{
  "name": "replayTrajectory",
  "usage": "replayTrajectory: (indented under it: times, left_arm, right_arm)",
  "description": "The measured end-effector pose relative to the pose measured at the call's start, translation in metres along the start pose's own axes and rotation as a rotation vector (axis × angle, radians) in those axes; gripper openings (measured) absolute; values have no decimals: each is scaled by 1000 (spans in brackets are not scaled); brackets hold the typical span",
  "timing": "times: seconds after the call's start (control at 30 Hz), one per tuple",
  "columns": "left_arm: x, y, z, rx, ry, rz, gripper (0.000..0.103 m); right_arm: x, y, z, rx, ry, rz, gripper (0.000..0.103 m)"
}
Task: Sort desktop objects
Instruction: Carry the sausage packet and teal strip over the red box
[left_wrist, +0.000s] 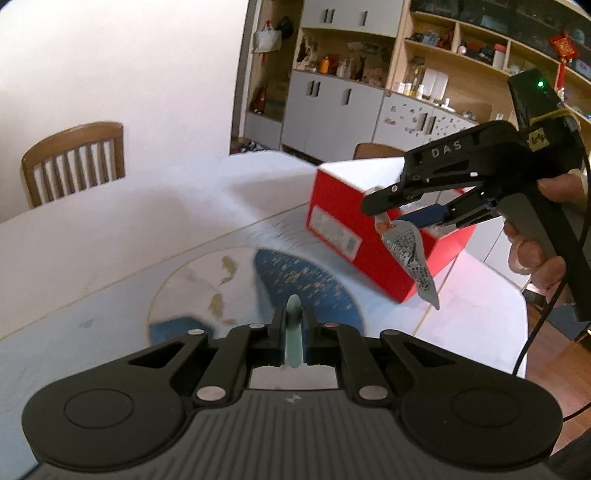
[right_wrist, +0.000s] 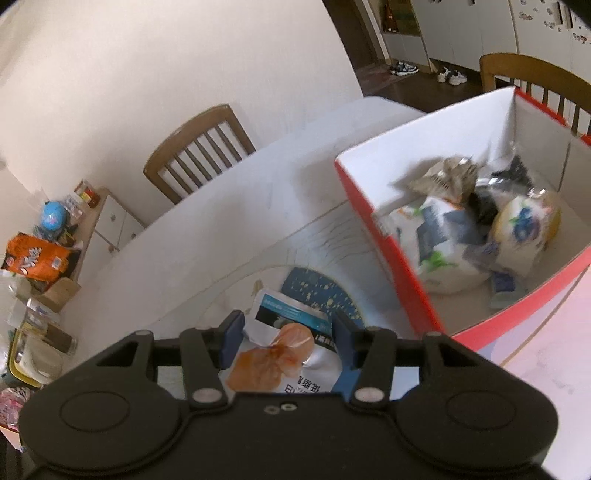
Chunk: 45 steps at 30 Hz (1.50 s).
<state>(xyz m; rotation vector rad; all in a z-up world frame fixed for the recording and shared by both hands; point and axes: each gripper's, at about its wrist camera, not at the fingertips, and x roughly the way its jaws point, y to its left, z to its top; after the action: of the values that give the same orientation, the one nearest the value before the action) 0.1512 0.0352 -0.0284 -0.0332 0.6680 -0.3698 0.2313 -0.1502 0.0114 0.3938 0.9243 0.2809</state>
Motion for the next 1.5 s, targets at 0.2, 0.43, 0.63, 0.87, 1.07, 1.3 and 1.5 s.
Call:
replayTrajectory:
  times: [0.2,0.43,0.63,0.87,1.07,1.3,1.5]
  left_arm:
    - [1,-27,26,20,-39,-42,7]
    - [16,-59,55,53,-75,-71,7]
    - [34,-84,76,70,-93,-89,7]
    - [55,-114,100,87,-109,-95,7]
    - [73,-130,117,86,-118,-97,7]
    - [101,-147,131,70,-93,-112,7]
    - [123,-152,136,33,-46,-120,7]
  right_arm:
    - [-22,-16,15,-9,-35,-4,52]
    - [-38,-42,31,-28,-61,-42,52]
    - [-48,-70,48,-30,-78,-58,52]
    - [-54,-100,72,-32,-90,-56,52]
    - [-56,-125,94,-41,-100,-59,52]
    - [-56,-151,117,-66,-110,-68,52]
    - [-51,-166,133,-145,-90,-82,52]
